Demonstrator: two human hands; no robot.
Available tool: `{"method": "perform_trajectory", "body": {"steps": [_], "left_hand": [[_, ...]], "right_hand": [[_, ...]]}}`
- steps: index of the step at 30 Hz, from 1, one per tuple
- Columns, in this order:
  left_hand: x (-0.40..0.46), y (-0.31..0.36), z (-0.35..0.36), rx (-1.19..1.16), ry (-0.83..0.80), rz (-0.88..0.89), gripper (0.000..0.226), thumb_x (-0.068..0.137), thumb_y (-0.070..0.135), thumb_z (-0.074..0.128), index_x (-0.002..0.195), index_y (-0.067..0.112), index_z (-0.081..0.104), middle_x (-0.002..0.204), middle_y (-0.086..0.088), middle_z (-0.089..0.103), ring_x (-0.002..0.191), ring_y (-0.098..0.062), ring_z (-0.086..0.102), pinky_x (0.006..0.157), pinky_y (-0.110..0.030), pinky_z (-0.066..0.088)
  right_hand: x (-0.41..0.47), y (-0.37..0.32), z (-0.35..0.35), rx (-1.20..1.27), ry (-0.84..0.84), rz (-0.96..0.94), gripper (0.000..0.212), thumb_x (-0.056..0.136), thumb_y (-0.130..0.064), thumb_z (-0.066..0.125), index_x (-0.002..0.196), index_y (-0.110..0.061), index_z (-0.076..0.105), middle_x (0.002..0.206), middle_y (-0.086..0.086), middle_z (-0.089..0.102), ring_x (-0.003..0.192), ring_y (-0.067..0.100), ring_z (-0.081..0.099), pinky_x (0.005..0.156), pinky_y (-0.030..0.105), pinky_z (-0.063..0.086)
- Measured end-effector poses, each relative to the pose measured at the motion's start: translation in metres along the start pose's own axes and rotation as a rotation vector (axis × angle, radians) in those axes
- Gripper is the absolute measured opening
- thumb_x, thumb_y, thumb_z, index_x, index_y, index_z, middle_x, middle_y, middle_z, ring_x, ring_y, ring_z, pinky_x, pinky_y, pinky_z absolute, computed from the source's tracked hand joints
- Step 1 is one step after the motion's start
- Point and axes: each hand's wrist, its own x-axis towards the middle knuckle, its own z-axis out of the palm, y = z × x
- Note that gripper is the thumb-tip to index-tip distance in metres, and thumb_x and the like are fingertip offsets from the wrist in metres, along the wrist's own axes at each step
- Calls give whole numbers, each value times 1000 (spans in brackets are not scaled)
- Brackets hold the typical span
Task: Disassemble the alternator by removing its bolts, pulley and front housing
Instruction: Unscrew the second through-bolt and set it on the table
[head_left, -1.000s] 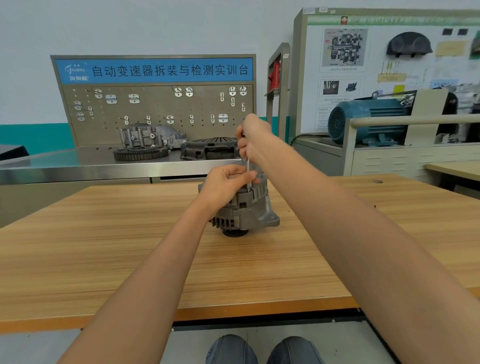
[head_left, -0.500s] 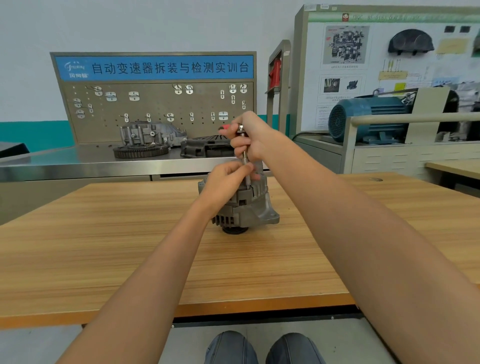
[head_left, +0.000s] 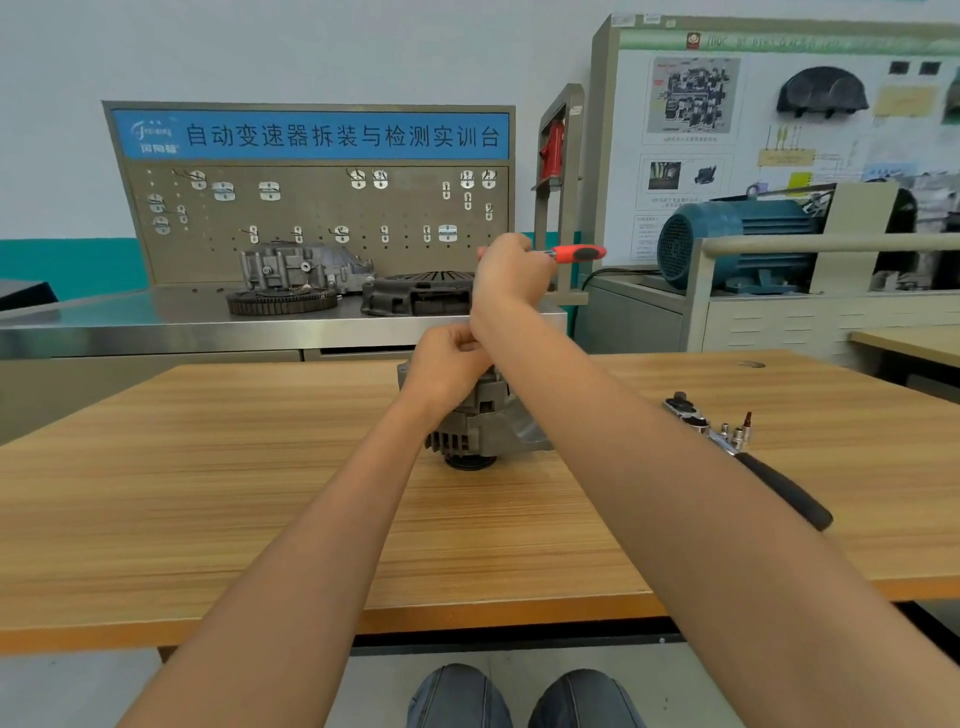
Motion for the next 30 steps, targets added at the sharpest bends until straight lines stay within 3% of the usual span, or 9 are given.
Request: {"method": "perform_trajectory", "body": {"steps": [4, 6, 11, 14, 18, 20, 23, 27, 30], "left_hand": [[-1, 1, 1, -22, -29, 13, 15, 87, 12, 62, 77, 22, 67, 78, -2, 72, 77, -15, 65, 74, -26, 50], [-3, 1, 1, -12, -58, 33, 16, 90, 21, 59, 77, 23, 69, 80, -7, 71, 76, -22, 62, 74, -31, 47], [-3, 2, -2, -53, -135, -9, 18, 94, 23, 54, 90, 21, 72, 95, 4, 73, 99, -13, 64, 90, -24, 43], [-4, 0, -2, -67, -116, 7, 16, 94, 20, 56, 93, 17, 72, 95, 3, 73, 95, -7, 64, 83, -14, 45], [-4, 0, -1, -84, -76, 24, 11, 89, 19, 63, 88, 14, 73, 89, 1, 74, 83, -4, 65, 77, -10, 46], [-2, 0, 0, -57, -32, 26, 11, 86, 16, 66, 78, 21, 72, 79, 5, 73, 75, -3, 64, 74, -16, 48], [-2, -1, 2, -16, 31, 23, 36, 83, 1, 62, 58, 27, 59, 47, 16, 60, 44, 8, 52, 46, -7, 38], [-2, 0, 4, -21, 17, 21, 17, 83, 7, 63, 73, 20, 65, 70, 1, 68, 64, -6, 57, 63, -23, 47], [-3, 0, 2, -41, -30, 36, 12, 88, 18, 61, 78, 19, 69, 69, 5, 68, 64, -7, 55, 62, -24, 43]], "right_hand": [[5, -6, 1, -76, -60, 78, 10, 98, -15, 35, 90, -10, 38, 79, 4, 57, 48, 8, 37, 43, 19, 28], [5, -10, -2, -94, -191, 153, 18, 97, -16, 34, 80, -14, 39, 62, -2, 52, 39, 8, 27, 38, 19, 23], [15, -20, -19, -92, -681, 391, 22, 95, -15, 35, 86, -6, 54, 42, -10, 41, 28, 4, 18, 32, 17, 17], [17, -21, -22, -117, -760, 438, 28, 96, -17, 36, 105, 1, 56, 41, -10, 39, 29, 4, 19, 36, 16, 15], [15, -20, -19, -76, -640, 401, 24, 96, -17, 34, 89, -7, 54, 43, -10, 42, 28, 3, 19, 35, 16, 16], [8, -13, -11, -37, -377, 283, 15, 97, -17, 32, 88, -15, 44, 53, -7, 48, 29, 4, 26, 32, 16, 21], [-2, -5, -1, 116, -10, 47, 10, 99, -15, 32, 107, -8, 34, 76, 3, 50, 50, 7, 43, 43, 14, 37], [5, -9, 4, 10, -31, 100, 24, 99, -11, 36, 120, 0, 38, 102, 13, 62, 54, 9, 40, 45, 17, 32], [7, -14, 2, -33, -183, 169, 11, 99, -14, 34, 92, -10, 42, 76, 4, 53, 48, 9, 35, 40, 18, 29]]}}
